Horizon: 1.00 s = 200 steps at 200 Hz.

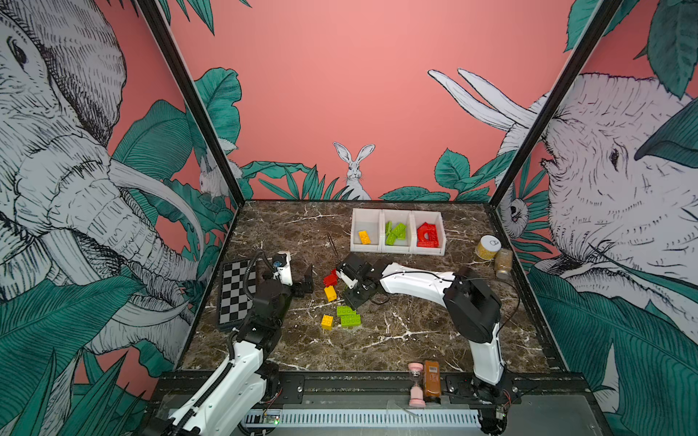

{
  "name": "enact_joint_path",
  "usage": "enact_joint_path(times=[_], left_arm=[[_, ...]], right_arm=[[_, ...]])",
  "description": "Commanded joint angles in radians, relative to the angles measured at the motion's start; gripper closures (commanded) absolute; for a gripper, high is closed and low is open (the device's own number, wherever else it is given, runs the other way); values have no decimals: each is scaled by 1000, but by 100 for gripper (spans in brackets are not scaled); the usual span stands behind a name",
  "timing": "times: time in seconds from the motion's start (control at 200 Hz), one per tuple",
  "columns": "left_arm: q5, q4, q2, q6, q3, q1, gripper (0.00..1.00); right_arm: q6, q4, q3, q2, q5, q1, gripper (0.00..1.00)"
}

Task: Sort the legos into containers by color
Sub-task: Pick up the lego from the center of the table.

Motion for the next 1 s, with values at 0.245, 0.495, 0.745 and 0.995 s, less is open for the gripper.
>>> enact_joint_path(times=[0.245,0.495,0.745,0.995], left_arm=[[-13,2,-20,1,20,-2,2],[-14,2,-21,1,20,-3,2],[-15,3,-20,-1,20,-3,1],[-14,3,-19,0,20,-2,2]], right_arm=[[6,9,-22,-11,41,4,57],[10,-18,-54,-85,108,0,61],[-2,-48,-54,-158,126,-31,63],[-67,-78,52,-201,133,-134,63]])
